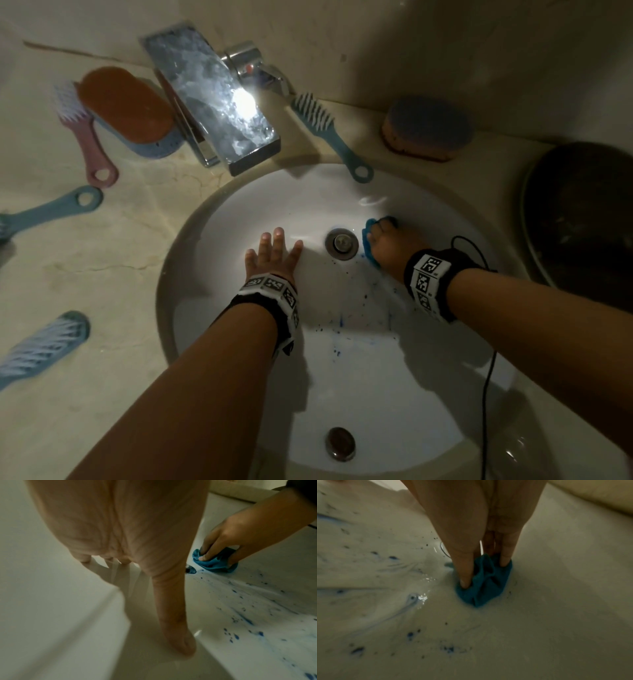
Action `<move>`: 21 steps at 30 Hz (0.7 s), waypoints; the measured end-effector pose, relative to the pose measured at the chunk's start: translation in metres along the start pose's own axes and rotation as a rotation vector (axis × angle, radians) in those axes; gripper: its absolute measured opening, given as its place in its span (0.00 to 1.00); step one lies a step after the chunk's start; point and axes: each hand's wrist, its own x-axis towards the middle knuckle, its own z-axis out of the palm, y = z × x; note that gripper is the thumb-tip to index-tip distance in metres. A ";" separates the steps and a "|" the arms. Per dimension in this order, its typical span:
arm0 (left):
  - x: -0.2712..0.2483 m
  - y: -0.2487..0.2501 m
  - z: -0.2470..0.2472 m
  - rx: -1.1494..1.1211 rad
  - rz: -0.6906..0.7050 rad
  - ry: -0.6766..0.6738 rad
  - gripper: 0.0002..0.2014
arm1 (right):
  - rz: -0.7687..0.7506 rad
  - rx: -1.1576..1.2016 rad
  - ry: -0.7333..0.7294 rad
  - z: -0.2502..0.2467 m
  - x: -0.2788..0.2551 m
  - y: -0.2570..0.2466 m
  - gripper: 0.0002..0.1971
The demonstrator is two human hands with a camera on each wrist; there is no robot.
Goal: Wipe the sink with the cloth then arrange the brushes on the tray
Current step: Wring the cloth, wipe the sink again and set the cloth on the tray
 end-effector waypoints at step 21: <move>0.000 0.001 -0.002 0.000 -0.001 -0.013 0.62 | -0.234 0.392 0.245 -0.001 -0.010 -0.006 0.26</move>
